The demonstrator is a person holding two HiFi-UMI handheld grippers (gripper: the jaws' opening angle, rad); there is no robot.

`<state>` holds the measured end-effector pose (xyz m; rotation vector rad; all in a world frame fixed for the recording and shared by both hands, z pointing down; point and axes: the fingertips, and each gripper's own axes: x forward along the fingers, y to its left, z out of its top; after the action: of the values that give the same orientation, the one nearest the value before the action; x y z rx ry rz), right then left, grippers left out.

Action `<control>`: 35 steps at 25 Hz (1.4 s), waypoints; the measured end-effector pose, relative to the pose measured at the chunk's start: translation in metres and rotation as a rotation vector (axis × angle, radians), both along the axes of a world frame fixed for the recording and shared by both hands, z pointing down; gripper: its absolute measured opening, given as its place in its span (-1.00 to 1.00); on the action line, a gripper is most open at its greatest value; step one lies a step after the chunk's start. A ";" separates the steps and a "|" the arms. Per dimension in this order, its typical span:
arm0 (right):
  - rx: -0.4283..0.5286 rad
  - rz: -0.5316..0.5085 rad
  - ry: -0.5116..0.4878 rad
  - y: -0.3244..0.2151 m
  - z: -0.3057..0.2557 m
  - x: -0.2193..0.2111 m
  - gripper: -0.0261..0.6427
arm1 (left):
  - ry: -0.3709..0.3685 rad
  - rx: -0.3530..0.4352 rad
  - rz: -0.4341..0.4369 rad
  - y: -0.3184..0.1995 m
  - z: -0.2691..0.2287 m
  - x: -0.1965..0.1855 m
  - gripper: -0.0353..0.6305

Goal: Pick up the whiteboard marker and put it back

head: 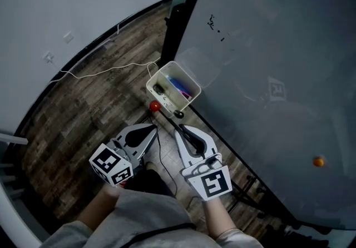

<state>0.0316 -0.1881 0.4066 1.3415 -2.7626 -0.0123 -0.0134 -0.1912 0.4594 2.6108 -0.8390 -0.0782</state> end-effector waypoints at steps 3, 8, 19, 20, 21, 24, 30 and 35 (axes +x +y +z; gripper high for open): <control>-0.029 -0.020 0.004 0.006 0.003 -0.004 -0.83 | 0.000 0.012 -0.006 0.004 -0.006 0.000 -0.85; -0.105 -0.042 -0.037 0.014 0.004 -0.008 -0.86 | -0.001 0.028 -0.030 0.011 -0.016 -0.005 -0.85; -0.164 -0.104 -0.016 0.035 0.010 -0.018 -0.86 | 0.002 0.062 -0.048 0.030 -0.025 -0.005 -0.85; -0.166 -0.107 -0.012 0.037 0.010 -0.019 -0.86 | 0.005 0.063 -0.049 0.031 -0.027 -0.005 -0.85; -0.174 -0.107 -0.007 0.038 0.011 -0.019 -0.86 | 0.005 0.065 -0.051 0.032 -0.028 -0.005 -0.85; -0.200 -0.103 -0.003 0.042 0.010 -0.019 -0.86 | 0.006 0.071 -0.054 0.035 -0.032 -0.004 -0.85; -0.199 -0.104 0.002 0.052 0.004 -0.020 -0.86 | 0.008 0.095 -0.050 0.042 -0.042 -0.001 -0.85; -0.206 -0.096 0.009 0.056 0.003 -0.017 -0.87 | 0.009 0.107 -0.046 0.045 -0.045 0.001 -0.85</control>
<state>0.0147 -0.1317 0.4100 1.1549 -2.7283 0.2531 -0.0124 -0.1458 0.4141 2.6878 -0.9157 -0.1516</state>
